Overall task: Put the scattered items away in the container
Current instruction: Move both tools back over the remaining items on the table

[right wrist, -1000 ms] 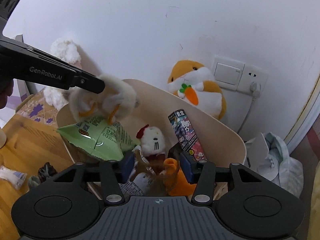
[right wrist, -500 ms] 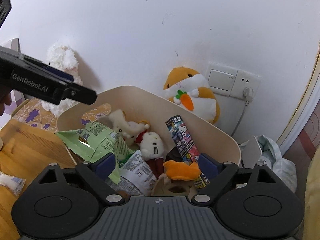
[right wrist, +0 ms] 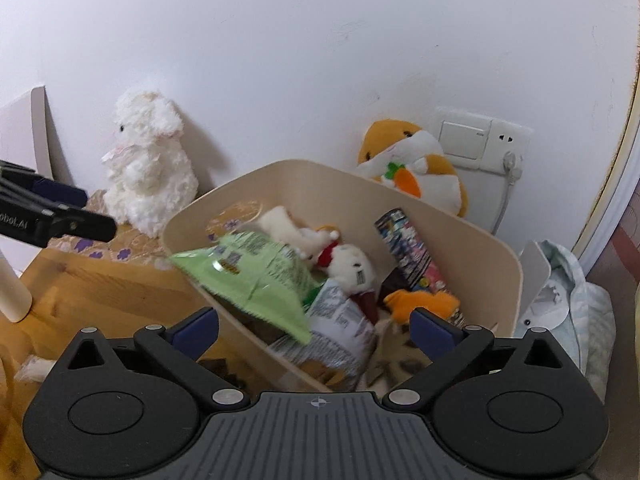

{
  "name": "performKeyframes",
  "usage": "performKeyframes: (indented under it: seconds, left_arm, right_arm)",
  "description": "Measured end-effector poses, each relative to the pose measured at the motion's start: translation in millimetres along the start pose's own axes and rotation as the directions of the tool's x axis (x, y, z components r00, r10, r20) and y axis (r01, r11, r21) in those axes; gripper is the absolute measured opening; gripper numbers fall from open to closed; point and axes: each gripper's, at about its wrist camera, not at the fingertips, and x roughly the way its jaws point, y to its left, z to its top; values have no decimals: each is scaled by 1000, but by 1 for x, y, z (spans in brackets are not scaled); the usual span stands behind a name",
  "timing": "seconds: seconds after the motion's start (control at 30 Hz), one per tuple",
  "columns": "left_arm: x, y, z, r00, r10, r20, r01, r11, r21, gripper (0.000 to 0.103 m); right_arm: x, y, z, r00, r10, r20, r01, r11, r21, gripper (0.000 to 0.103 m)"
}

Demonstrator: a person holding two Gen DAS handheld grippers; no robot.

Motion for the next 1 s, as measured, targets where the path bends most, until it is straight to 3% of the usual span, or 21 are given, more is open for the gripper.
performKeyframes:
  seconds: [0.33,0.67,1.0]
  left_arm:
    - [-20,46,-47,997,7,-76,-5,1000,26,80]
    - [-19,56,-97,977,-80,-198,111,982,151,80]
    - [-6,54,-135,952,-99,-289,179,947,265,80]
  right_arm:
    - [-3,44,-26,1000,-14,-28,15,999,29,103]
    - [2,106,-62,995,30,-93,-22,996,87,103]
    - [16,162,-101,977,36,-212,-8,991,132,103]
